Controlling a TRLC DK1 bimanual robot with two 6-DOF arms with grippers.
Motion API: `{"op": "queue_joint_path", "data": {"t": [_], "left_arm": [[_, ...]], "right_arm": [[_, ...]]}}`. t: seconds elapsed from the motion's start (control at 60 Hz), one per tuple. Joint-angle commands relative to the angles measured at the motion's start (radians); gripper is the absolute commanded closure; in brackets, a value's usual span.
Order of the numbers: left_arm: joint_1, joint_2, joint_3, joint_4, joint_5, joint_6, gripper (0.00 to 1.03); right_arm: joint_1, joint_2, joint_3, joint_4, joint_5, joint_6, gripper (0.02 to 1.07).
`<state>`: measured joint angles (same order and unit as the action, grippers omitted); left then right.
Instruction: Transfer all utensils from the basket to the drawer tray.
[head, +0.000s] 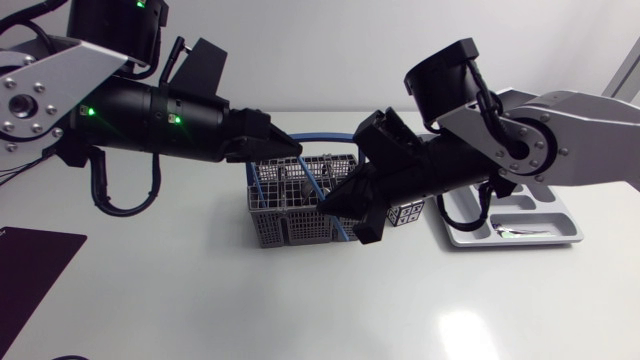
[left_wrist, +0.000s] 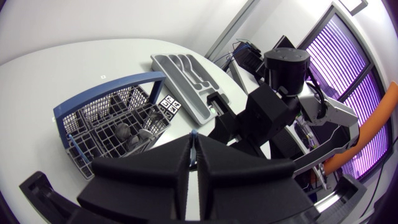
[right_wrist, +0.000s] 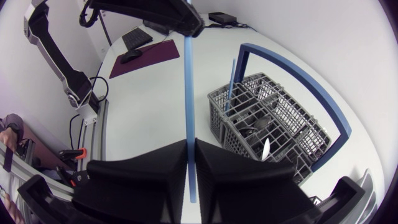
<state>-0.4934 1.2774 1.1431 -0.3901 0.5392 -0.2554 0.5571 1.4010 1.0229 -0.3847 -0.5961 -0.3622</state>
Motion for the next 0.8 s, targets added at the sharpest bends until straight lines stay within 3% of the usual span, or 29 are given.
{"op": "queue_joint_path", "data": {"t": [0.0, 0.167, 0.3, 0.5, 0.583, 0.783], "left_arm": [[0.009, -0.003, -0.003, 0.002, 0.018, -0.031, 0.85], [0.035, -0.016, 0.029, 0.000, 0.024, -0.036, 0.56], [0.084, -0.044, 0.058, 0.000, 0.022, -0.036, 0.42], [0.213, -0.096, 0.098, -0.004, -0.021, -0.022, 0.38], [0.253, -0.104, 0.103, -0.053, -0.035, 0.051, 0.38], [0.259, -0.105, 0.046, -0.144, -0.160, 0.214, 0.38]], "right_arm": [[0.006, 0.013, 0.002, 0.009, 0.001, 0.037, 1.01], [0.006, 0.000, -0.027, 0.009, -0.002, 0.034, 1.01], [-0.002, -0.020, -0.053, 0.001, -0.004, 0.028, 1.01], [-0.092, -0.069, -0.098, -0.029, -0.007, 0.003, 1.01], [-0.178, -0.100, -0.104, -0.057, -0.024, -0.003, 1.01], [-0.408, -0.126, -0.101, -0.091, -0.018, -0.015, 1.01]]}}
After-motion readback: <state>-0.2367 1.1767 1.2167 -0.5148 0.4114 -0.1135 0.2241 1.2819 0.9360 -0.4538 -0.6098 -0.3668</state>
